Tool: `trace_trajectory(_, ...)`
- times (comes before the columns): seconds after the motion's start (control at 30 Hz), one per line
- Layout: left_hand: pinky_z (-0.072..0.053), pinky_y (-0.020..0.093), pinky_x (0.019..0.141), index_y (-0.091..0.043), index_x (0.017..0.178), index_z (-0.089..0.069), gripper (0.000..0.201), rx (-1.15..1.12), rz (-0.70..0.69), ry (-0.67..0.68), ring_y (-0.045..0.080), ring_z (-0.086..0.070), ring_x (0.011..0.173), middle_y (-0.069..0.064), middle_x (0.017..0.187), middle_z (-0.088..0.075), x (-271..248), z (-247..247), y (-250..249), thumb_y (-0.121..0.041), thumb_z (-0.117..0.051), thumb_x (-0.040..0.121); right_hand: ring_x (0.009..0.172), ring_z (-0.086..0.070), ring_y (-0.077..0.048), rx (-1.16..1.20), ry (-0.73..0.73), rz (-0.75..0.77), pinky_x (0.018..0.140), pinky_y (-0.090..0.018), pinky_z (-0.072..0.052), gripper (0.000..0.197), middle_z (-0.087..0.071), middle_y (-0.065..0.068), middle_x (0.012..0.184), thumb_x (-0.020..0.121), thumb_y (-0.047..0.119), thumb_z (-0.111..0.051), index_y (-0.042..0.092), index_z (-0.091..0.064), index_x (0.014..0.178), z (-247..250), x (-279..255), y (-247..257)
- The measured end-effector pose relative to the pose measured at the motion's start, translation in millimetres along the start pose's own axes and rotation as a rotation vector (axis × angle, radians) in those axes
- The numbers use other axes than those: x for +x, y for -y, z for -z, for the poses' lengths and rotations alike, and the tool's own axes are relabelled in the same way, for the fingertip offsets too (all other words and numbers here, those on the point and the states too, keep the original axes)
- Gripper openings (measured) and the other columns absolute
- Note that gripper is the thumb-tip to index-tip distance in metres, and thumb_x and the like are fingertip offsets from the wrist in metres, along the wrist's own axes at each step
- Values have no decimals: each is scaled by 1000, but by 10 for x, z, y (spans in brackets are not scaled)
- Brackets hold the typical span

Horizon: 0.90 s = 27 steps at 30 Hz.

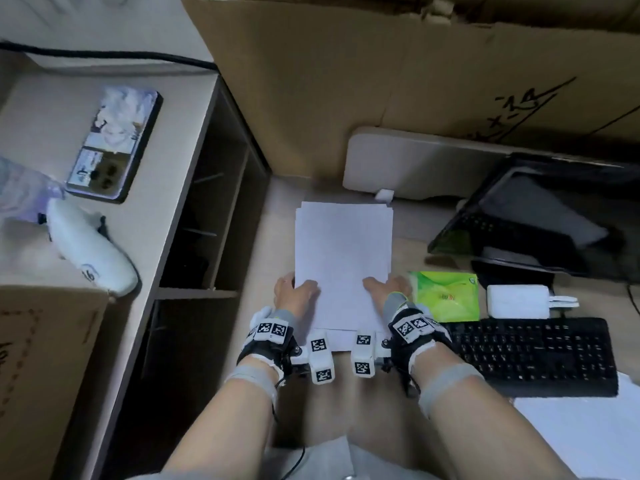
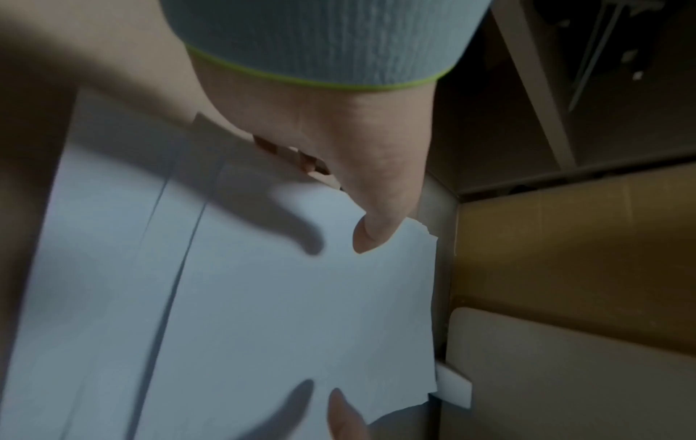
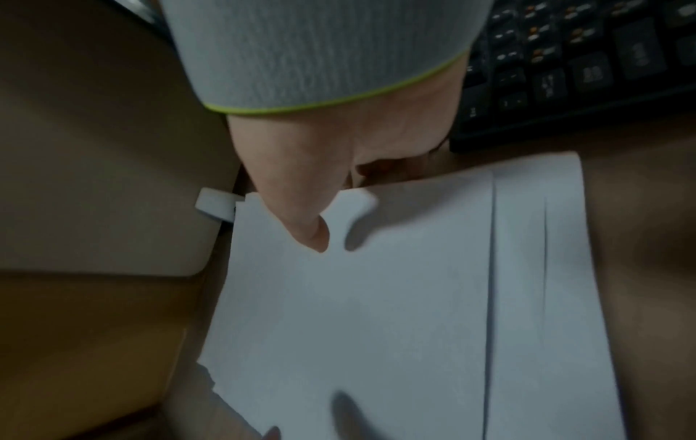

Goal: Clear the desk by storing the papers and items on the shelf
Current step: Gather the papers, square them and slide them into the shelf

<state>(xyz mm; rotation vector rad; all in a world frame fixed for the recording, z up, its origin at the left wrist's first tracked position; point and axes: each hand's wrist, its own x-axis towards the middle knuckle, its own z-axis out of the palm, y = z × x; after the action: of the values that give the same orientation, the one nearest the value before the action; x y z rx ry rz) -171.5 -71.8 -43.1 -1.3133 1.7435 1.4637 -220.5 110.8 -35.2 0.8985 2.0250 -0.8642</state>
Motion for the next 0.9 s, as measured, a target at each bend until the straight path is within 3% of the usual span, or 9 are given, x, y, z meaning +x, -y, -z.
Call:
trace_trajectory(0.1, -34, 34, 104, -17, 143, -37, 78, 22, -53, 11, 25, -45, 129, 1, 150, -36, -93, 81, -199, -38, -67, 74, 115, -57, -31, 38, -46, 33, 89, -37, -50, 91, -57, -14, 131, 60, 53, -68, 5, -46, 134, -23, 45, 153)
trace_trajectory(0.2, -38, 40, 107, -15, 146, -34, 92, 0, -11, -40, 32, -47, 130, 7, 145, -45, 9, 80, -180, -45, -71, 66, 82, -67, -27, 220, 54, 16, 67, -30, -51, 64, -71, -12, 99, 63, 46, -74, 1, -64, 109, 51, 82, 144)
trace_trajectory(0.3, -48, 34, 95, -7, 118, -57, 61, -36, 79, 3, 30, -58, 104, 10, 113, -63, -52, 110, -181, -40, -73, 69, 60, -65, -22, 259, 252, -60, 57, -28, -51, 53, -71, -6, 74, 65, 48, -75, 7, -69, 97, 53, 68, -43)
trace_trajectory(0.37, -45, 27, 82, -13, 84, -59, 16, 3, 109, 46, 28, -53, 89, 4, 84, -59, -226, 89, -151, -25, -69, 81, 79, -72, -30, 203, 258, -96, 74, -40, -59, 69, -74, -13, 92, 52, 43, -78, 5, -66, 108, -38, 154, -233)
trace_trajectory(0.4, -42, 27, 77, -13, 77, -56, 11, 11, 109, 38, 27, -50, 85, 2, 76, -55, -287, 62, -93, -15, -65, 83, 90, -70, -35, 181, 252, -90, 82, -48, -57, 78, -72, -18, 102, 47, 38, -75, 4, -61, 116, -95, 172, -314)
trace_trajectory(0.53, -38, 25, 68, -3, 109, -57, 33, -67, 69, -28, 22, -47, 64, 6, 80, -55, -558, -33, 67, 8, -41, 82, 104, -62, -34, 198, 181, 4, 83, -41, -51, 90, -61, -23, 128, 48, 14, -64, 2, -50, 135, -206, 270, -512)
trace_trajectory(0.67, -42, 17, 44, -6, 100, -56, 27, -186, -87, -146, 18, -50, 60, 5, 72, -55, -818, 10, -166, 12, -43, 84, 78, -57, -25, 354, 93, 169, 64, -31, -46, 41, -65, -18, 93, 71, -5, -62, -6, -62, 111, 160, -355, -159)
trace_trajectory(0.8, -45, 25, 65, -9, 99, -58, 23, -349, -264, -229, 22, -58, 74, 5, 84, -62, -1115, 50, -482, 4, -53, 81, 74, -61, -24, 533, 57, 360, 68, -37, -52, 18, -67, -13, 82, 76, -8, -62, 8, -64, 81, 526, -710, 153)
trace_trajectory(0.9, -42, 28, 65, -8, 92, -63, 17, -436, -397, -288, 21, -54, 71, 0, 75, -60, -1287, 88, -697, 2, -59, 79, 79, -63, -22, 648, 2, 473, 78, -37, -53, 13, -69, -10, 88, 75, 0, -72, 11, -68, 81, 723, -919, 282)
